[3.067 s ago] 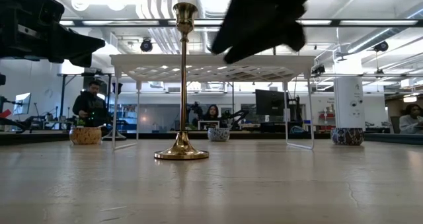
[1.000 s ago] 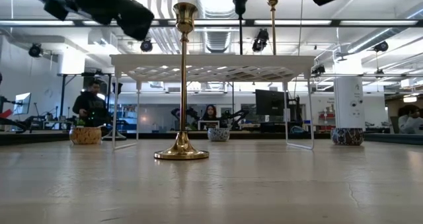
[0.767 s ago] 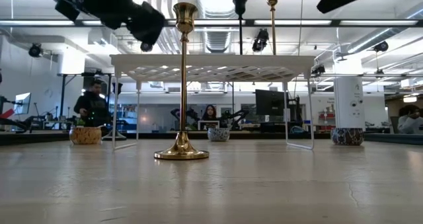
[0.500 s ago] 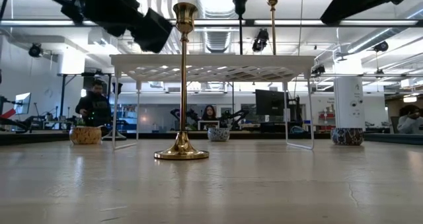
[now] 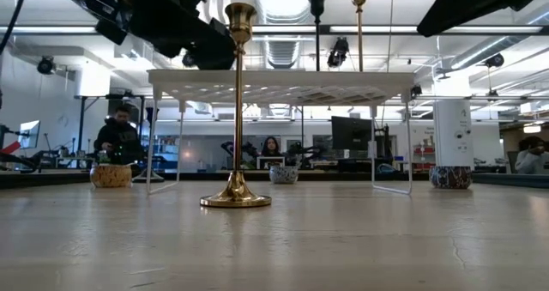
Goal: Pick & Place candle stick holders
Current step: Put the right golden candle holder on the shelf
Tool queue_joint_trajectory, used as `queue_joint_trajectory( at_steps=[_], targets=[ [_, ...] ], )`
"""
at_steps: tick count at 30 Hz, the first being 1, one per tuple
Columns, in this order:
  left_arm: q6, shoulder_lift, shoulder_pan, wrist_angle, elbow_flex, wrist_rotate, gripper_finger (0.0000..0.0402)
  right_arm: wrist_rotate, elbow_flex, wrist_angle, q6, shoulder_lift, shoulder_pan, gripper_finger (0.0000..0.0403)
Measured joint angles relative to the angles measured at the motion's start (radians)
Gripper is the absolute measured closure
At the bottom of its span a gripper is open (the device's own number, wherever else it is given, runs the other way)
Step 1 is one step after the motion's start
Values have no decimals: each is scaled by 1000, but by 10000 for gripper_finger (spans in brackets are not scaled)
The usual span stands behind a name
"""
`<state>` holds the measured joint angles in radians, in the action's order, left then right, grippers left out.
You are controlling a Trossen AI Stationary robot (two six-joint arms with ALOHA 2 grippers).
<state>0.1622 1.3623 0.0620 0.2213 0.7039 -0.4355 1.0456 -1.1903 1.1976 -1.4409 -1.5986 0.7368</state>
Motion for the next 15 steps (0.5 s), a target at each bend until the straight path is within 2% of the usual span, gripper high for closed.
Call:
queue_joint_trajectory(
  at_steps=[7, 13, 15],
  targets=[
    [6, -39, 7, -30, 0, 36, 197, 0, 1, -1, 4, 0, 0, 350],
    [127, -139, 44, -164, 29, 335, 197, 0, 10, -6, 3, 0, 0, 343],
    [130, -159, 64, -214, 49, 401, 197, 0, 16, -7, 2, 0, 0, 342]
  ],
)
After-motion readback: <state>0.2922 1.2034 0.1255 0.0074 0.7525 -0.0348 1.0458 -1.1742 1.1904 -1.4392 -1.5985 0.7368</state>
